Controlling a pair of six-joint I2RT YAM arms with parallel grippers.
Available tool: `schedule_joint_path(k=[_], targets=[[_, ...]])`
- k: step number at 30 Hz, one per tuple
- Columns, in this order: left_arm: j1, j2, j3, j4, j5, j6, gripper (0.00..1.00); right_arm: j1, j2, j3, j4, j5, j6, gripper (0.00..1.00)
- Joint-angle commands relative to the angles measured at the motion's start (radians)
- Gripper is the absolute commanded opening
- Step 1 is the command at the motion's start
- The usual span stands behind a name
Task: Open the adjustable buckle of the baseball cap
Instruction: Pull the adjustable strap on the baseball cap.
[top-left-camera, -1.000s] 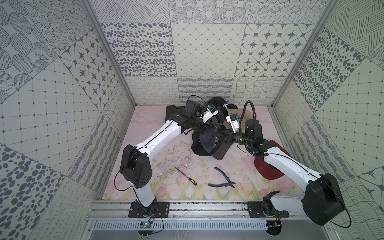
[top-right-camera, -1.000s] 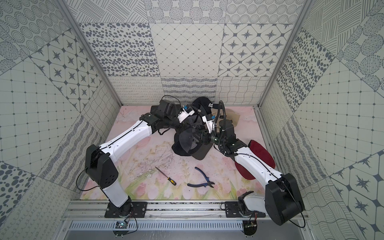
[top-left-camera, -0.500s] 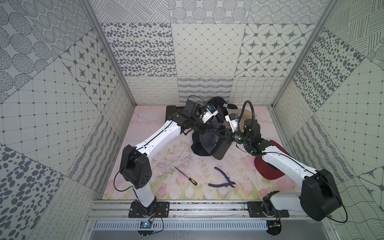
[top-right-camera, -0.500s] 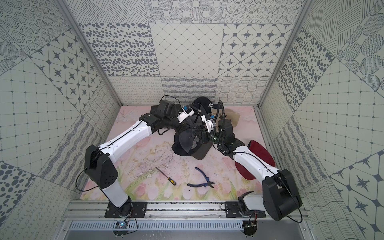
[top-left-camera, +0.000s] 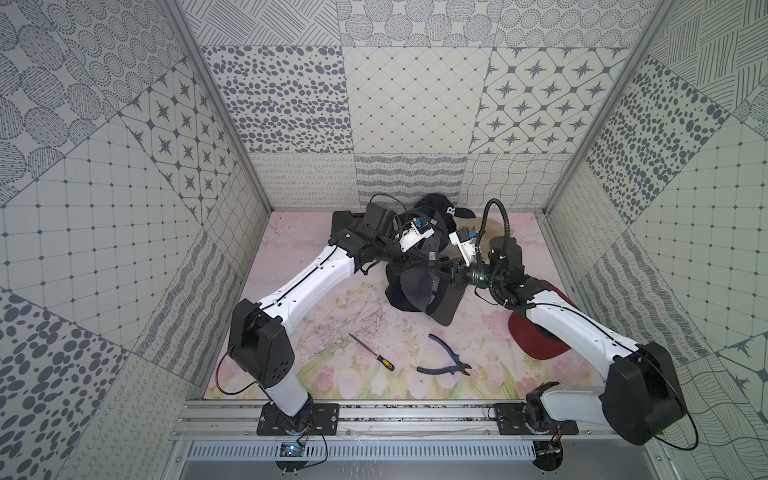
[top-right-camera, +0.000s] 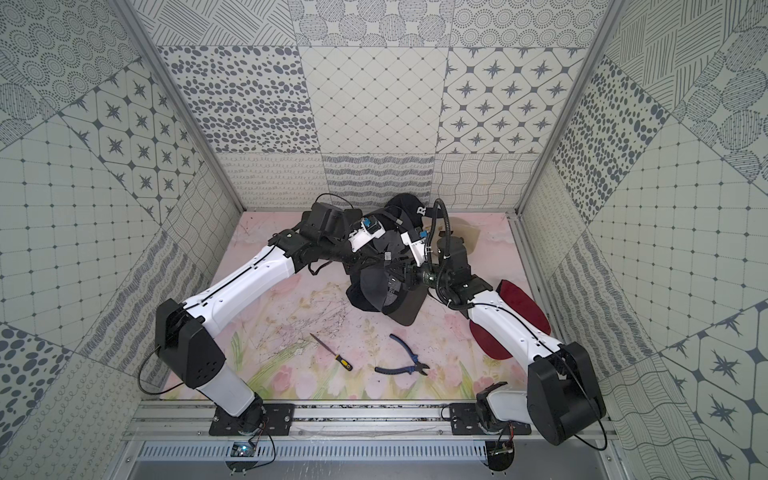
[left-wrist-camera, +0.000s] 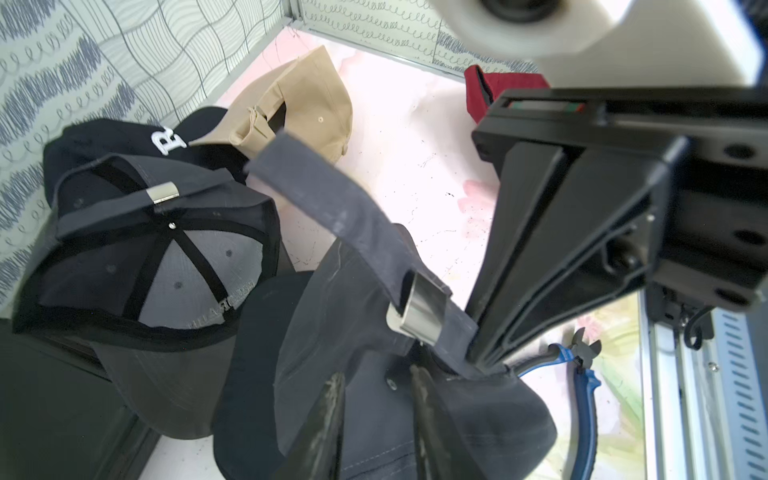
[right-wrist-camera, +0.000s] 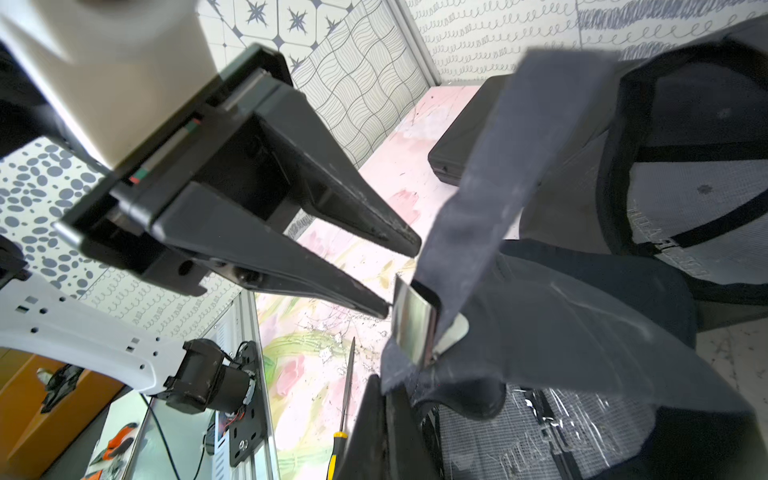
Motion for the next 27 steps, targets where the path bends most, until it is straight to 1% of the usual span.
schedule_joint_path(k=[1, 3, 10, 16, 18, 19, 22, 27], targets=[[0.002, -0.033, -0.021, -0.019, 0.024, 0.136, 0.33, -0.007, -0.038, 0.036, -0.003, -0.075, -0.052, 0.0], [0.005, -0.027, -0.023, -0.028, 0.023, 0.151, 0.33, -0.015, -0.047, 0.039, -0.015, -0.106, -0.067, 0.0], [0.005, -0.03, -0.039, -0.007, 0.08, 0.169, 0.33, -0.041, -0.072, 0.039, -0.047, -0.204, -0.102, 0.0], [0.005, -0.043, -0.059, 0.021, 0.173, 0.171, 0.34, -0.044, -0.068, 0.038, -0.047, -0.234, -0.101, 0.0], [0.005, -0.044, -0.065, 0.034, 0.195, 0.163, 0.41, -0.043, -0.068, 0.039, -0.043, -0.245, -0.098, 0.0], [0.005, -0.047, -0.07, 0.048, 0.202, 0.155, 0.43, -0.043, -0.067, 0.039, -0.04, -0.251, -0.097, 0.0], [0.005, -0.053, -0.091, 0.106, 0.214, 0.137, 0.44, -0.043, -0.066, 0.04, -0.037, -0.261, -0.09, 0.0], [0.004, -0.048, -0.094, 0.131, 0.226, 0.129, 0.44, -0.043, -0.063, 0.037, -0.021, -0.27, -0.076, 0.0]])
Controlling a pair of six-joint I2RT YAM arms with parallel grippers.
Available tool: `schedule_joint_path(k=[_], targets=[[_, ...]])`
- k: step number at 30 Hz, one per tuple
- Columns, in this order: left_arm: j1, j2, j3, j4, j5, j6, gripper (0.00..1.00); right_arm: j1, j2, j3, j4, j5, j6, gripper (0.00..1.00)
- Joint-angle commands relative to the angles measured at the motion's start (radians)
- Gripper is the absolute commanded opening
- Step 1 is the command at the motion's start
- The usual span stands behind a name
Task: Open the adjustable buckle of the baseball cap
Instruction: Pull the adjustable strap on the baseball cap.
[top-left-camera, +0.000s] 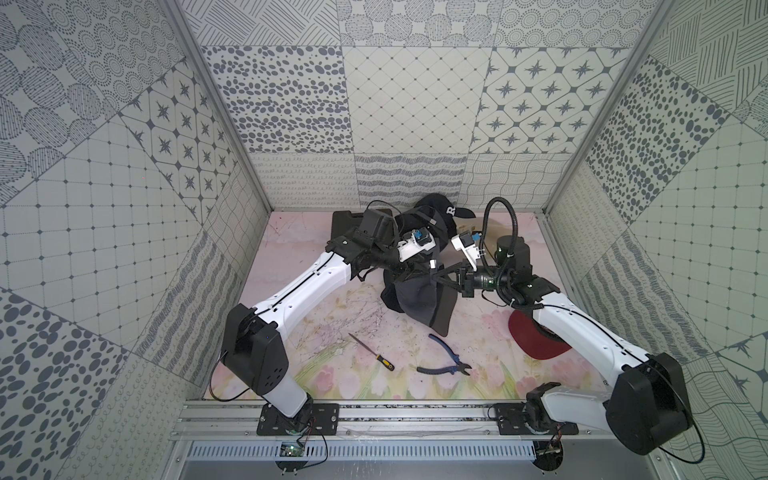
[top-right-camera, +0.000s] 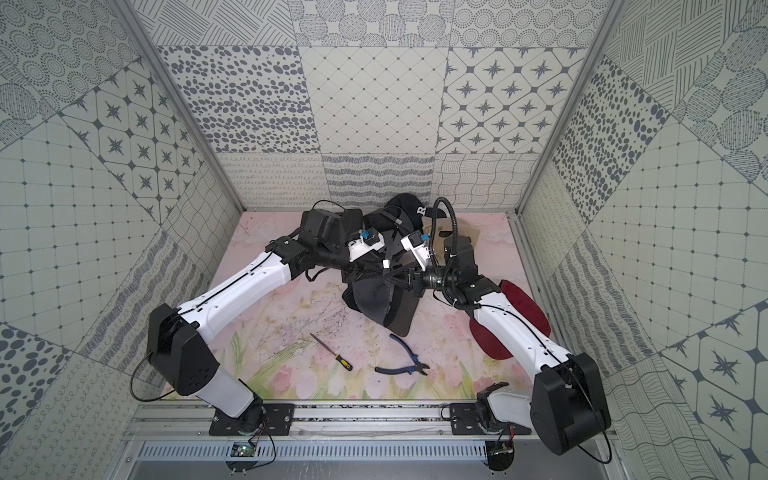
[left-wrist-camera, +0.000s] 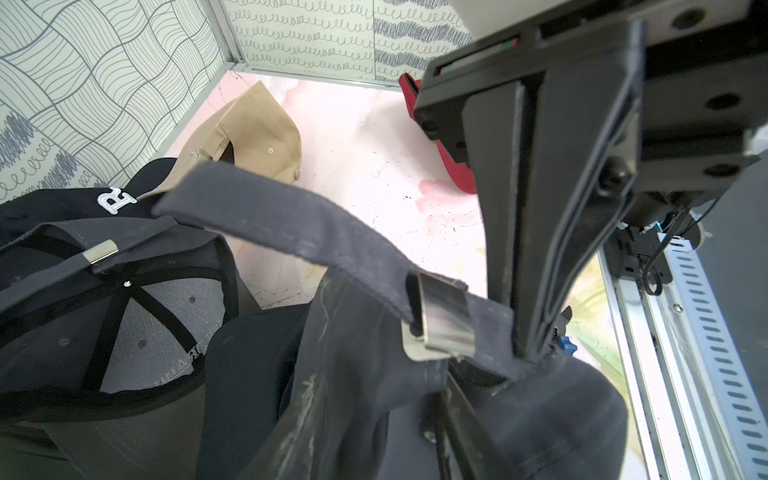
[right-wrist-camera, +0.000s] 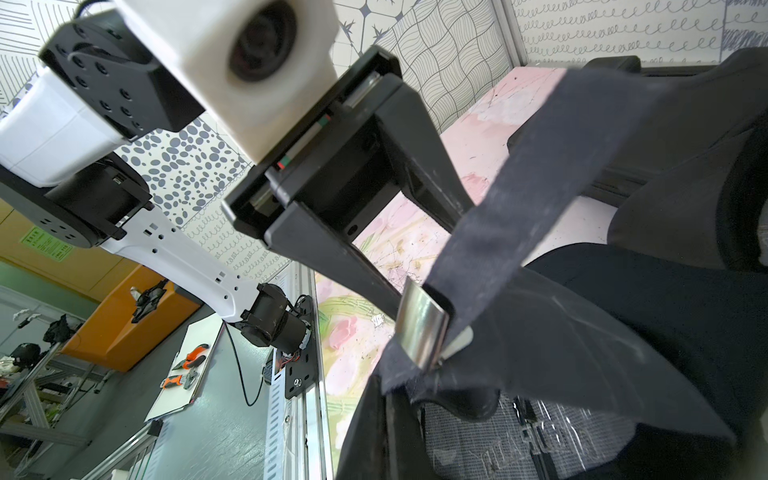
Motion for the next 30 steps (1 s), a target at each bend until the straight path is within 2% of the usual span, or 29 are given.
schedule_joint_path(k=[1, 5, 12, 16, 25, 30], targets=[[0.004, -0.007, -0.006, 0.083, 0.079, -0.01, 0.44, -0.003, -0.014, 0.03, 0.06, -0.035, 0.007, 0.0], [0.003, 0.007, 0.006, 0.077, 0.074, -0.009, 0.37, -0.003, -0.009, 0.028, 0.073, -0.03, 0.018, 0.0], [0.005, 0.022, 0.022, 0.073, 0.074, -0.023, 0.01, -0.004, -0.002, 0.026, 0.083, 0.024, 0.038, 0.0], [0.004, 0.027, 0.028, 0.092, 0.06, -0.09, 0.0, -0.011, -0.004, 0.017, 0.103, 0.061, 0.053, 0.0], [0.005, 0.012, 0.011, 0.249, 0.041, -0.342, 0.0, -0.014, 0.009, -0.006, 0.148, 0.074, 0.071, 0.0], [0.005, 0.015, 0.048, 0.243, -0.016, -0.393, 0.0, -0.014, 0.017, -0.023, 0.158, 0.075, 0.07, 0.0]])
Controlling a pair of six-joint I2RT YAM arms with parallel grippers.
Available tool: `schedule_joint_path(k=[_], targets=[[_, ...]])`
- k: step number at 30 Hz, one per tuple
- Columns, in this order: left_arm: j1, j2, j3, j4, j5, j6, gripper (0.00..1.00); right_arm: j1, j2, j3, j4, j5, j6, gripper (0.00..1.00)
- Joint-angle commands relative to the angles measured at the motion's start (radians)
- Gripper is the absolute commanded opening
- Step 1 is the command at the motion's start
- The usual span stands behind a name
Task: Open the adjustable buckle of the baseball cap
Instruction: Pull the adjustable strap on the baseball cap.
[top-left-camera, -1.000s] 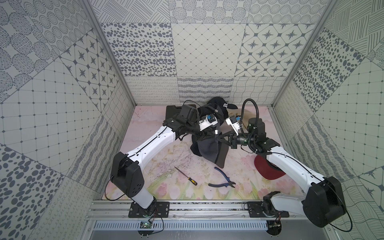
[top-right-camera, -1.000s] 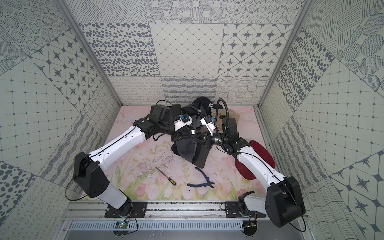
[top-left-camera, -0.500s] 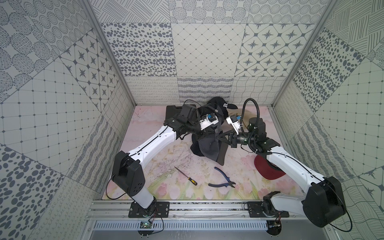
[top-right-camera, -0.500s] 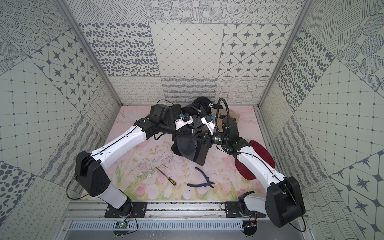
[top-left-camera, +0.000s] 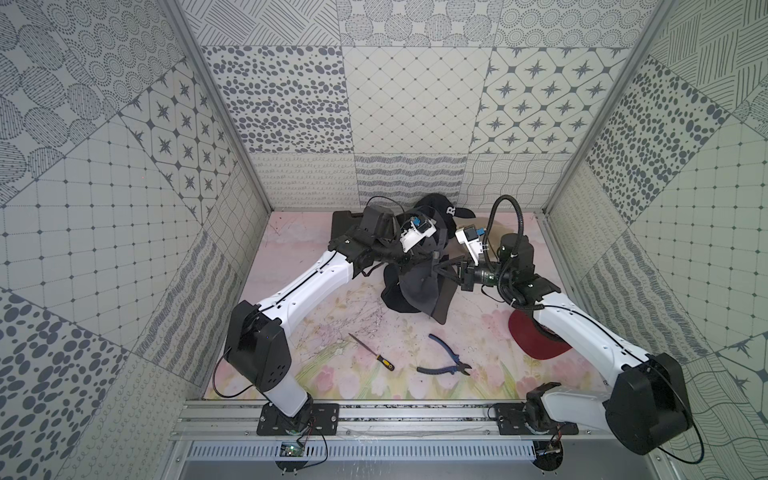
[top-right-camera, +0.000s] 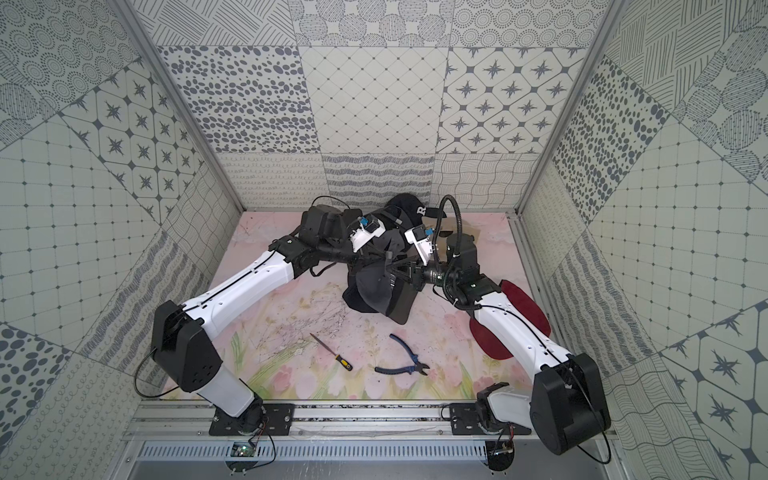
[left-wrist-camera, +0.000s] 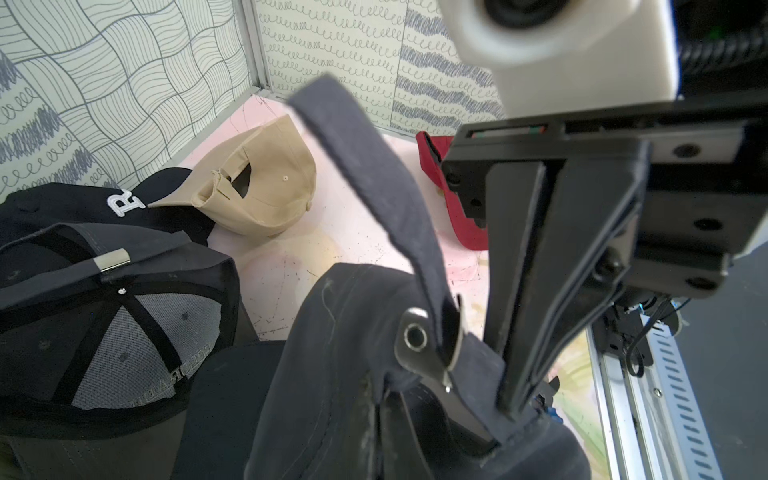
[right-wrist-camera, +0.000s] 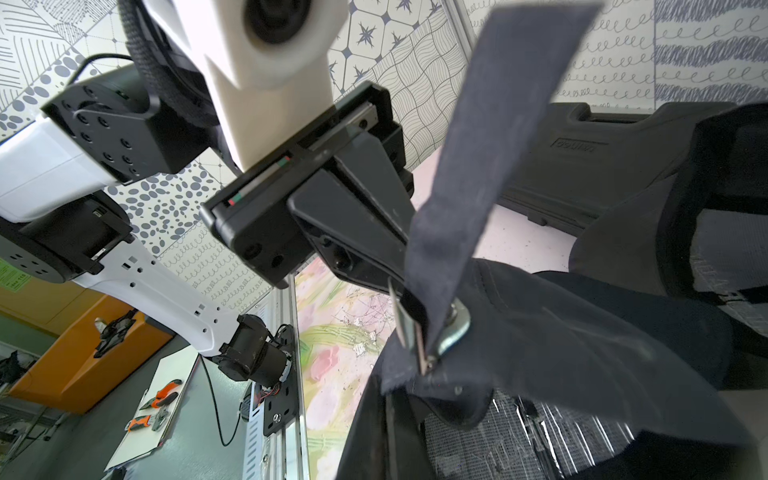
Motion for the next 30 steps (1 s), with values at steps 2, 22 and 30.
schedule_joint_path(k=[2, 22, 30], targets=[[0.004, -0.005, 0.047, 0.091, -0.044, -0.152, 0.0, -0.003, 0.022, -0.024, 0.05, 0.004, 0.005, 0.0], [0.008, 0.052, 0.132, 0.031, -0.062, -0.139, 0.01, -0.006, -0.048, -0.069, -0.024, 0.043, -0.052, 0.0], [0.009, -0.002, 0.061, -0.021, -0.06, 0.031, 0.47, -0.039, -0.064, -0.017, -0.081, -0.019, -0.069, 0.0]])
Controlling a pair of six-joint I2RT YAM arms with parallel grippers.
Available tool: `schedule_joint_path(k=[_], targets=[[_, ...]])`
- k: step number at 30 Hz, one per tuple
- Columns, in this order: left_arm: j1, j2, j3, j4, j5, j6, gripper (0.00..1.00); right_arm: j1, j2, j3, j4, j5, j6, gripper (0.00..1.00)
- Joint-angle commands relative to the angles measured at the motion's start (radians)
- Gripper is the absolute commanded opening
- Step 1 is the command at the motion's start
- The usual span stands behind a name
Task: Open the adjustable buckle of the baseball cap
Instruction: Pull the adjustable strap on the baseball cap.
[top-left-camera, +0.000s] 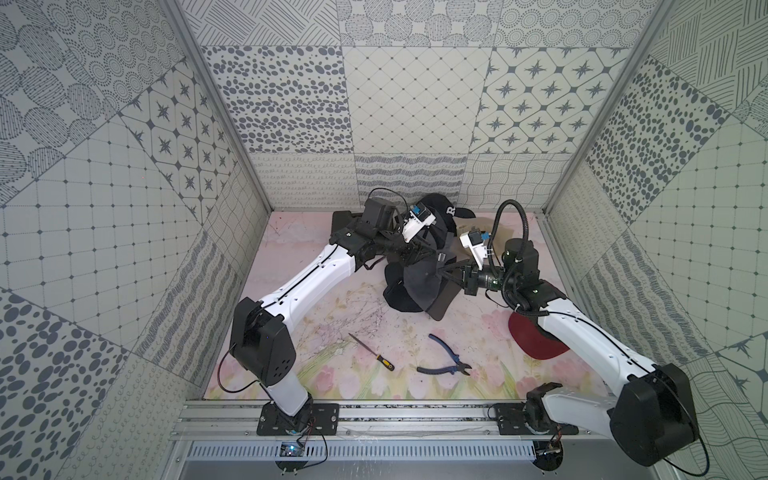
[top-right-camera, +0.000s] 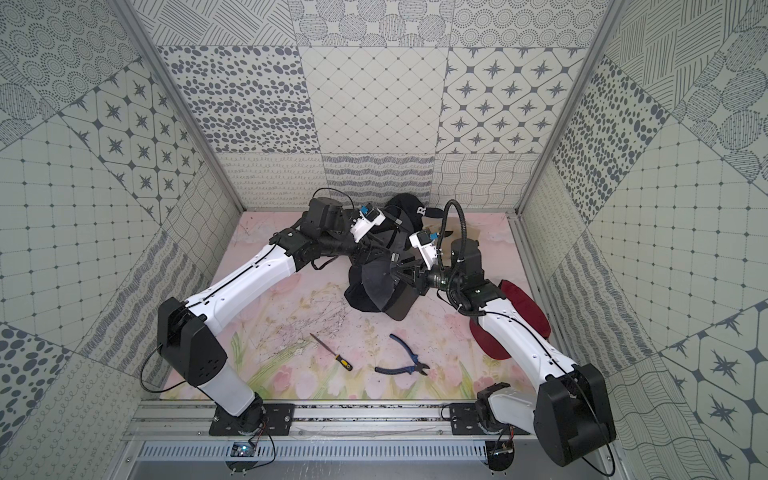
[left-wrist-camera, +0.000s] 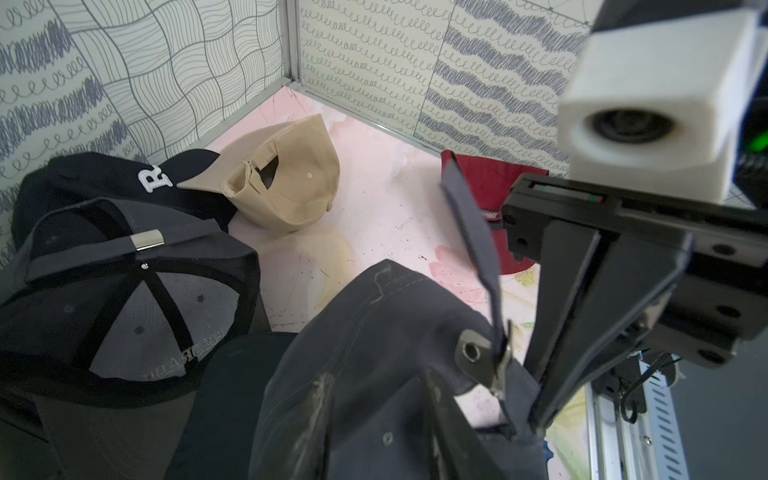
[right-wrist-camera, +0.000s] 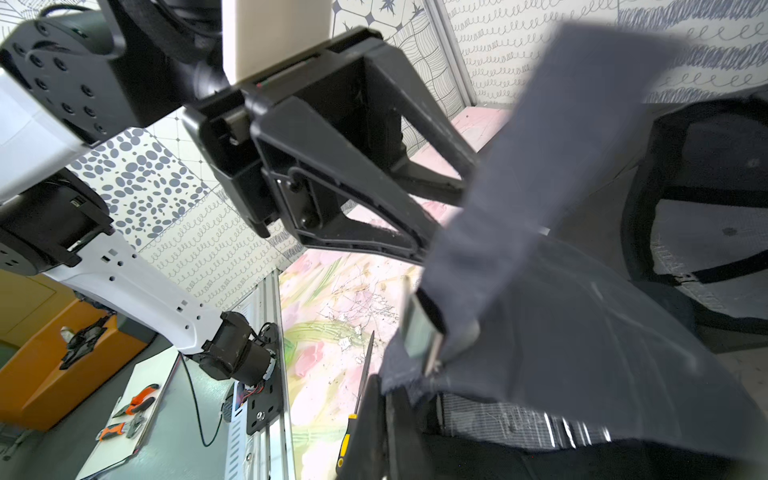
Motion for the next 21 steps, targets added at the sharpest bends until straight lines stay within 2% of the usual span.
schedule_joint_path(k=[1, 6, 11, 16, 21], targets=[[0.008, -0.035, -0.025, 0.006, 0.008, 0.148, 0.48, -0.016, -0.009, 0.036, -0.055, -0.053, -0.041, 0.0], [0.014, -0.03, -0.008, -0.129, 0.087, 0.293, 0.49, -0.02, -0.015, 0.053, -0.129, -0.114, -0.105, 0.0], [0.015, -0.037, -0.01, -0.209, 0.159, 0.379, 0.49, -0.019, -0.015, 0.066, -0.17, -0.14, -0.14, 0.0], [0.017, -0.037, -0.049, -0.17, 0.139, 0.38, 0.5, -0.02, -0.005, 0.065, -0.163, -0.185, -0.138, 0.0], [0.017, -0.031, -0.077, -0.125, 0.211, 0.381, 0.5, -0.019, 0.008, 0.062, -0.152, -0.203, -0.126, 0.0]])
